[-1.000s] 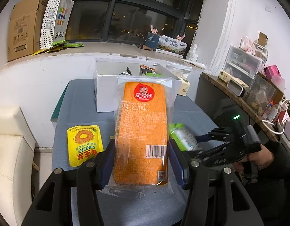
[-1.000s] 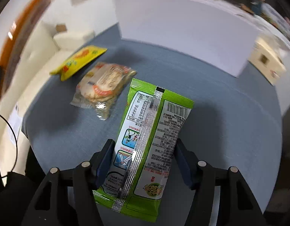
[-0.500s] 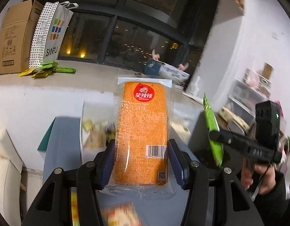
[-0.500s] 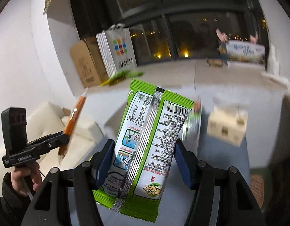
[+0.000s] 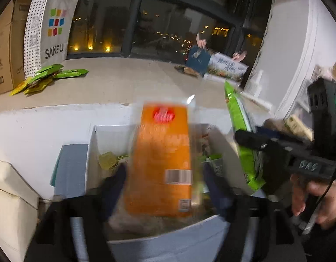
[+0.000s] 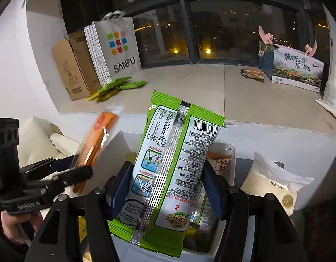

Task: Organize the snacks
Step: 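Drop bread loaf into box with left gripper while right gripper drops green bar in, then grasp the Lay's cracker pack with the right gripper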

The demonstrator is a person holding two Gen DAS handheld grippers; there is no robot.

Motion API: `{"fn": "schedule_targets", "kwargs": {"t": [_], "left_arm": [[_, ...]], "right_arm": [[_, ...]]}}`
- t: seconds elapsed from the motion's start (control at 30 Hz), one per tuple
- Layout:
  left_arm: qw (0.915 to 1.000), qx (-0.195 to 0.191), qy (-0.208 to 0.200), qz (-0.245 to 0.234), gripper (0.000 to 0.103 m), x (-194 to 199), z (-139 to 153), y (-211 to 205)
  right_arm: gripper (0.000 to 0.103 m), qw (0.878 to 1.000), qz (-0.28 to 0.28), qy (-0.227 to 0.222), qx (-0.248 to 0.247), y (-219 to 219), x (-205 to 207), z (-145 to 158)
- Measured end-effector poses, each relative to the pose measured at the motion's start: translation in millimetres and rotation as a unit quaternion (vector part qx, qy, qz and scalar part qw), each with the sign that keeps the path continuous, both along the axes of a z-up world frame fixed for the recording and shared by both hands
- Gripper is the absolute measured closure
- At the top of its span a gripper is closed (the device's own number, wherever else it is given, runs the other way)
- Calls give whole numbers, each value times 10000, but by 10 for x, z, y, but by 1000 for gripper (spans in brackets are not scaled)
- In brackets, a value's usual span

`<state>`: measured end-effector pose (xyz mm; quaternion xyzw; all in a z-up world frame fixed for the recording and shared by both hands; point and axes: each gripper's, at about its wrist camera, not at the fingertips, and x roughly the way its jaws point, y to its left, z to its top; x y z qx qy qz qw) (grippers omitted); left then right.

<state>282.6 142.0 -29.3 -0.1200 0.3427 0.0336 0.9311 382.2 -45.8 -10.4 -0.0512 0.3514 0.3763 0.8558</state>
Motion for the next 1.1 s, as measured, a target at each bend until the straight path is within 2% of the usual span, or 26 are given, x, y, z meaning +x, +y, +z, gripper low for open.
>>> {"fn": "schedule_targets", "kwargs": {"t": [0.03, 0.07, 0.13, 0.3, 0.5, 0.63, 0.73, 0.83, 0.97, 1.1], "left_arm": [[10000, 9, 55, 46, 0, 16, -30, 14], [9999, -9, 65, 78, 0, 9, -51, 34], [9998, -132, 85, 100, 0, -18, -78, 99], [9996, -101, 21, 249, 0, -195, -15, 222], [9996, 52, -192, 197, 0, -668, 188, 248], [9987, 138, -466, 154, 0, -1148, 294, 158], [9974, 310, -643, 101, 0, -1528, 317, 27], [9967, 262, -759, 118, 0, -1913, 294, -80], [9960, 114, -845, 253, 0, -2456, 134, -198], [9973, 251, -603, 343, 0, -2831, -110, -309]], "right_arm": [[28, 10000, -33, 22, 8, 11, 36, -27], [15, 10000, -60, 58, -11, 21, 101, -54], [0, 9996, -255, 101, -100, 19, 170, -107], [0, 9990, -406, 47, -203, -83, 151, -185], [0, 9993, -312, -131, 169, -230, -72, -27], [0, 9972, 6, -653, 363, -367, -585, 153], [0, 9952, 277, -824, 449, -457, -974, 189], [0, 9931, 539, -932, 470, -548, -1406, 151], [0, 9905, 825, -951, 550, -695, -1975, -12], [0, 9910, 1010, -794, 372, -800, -2415, -357]]}}
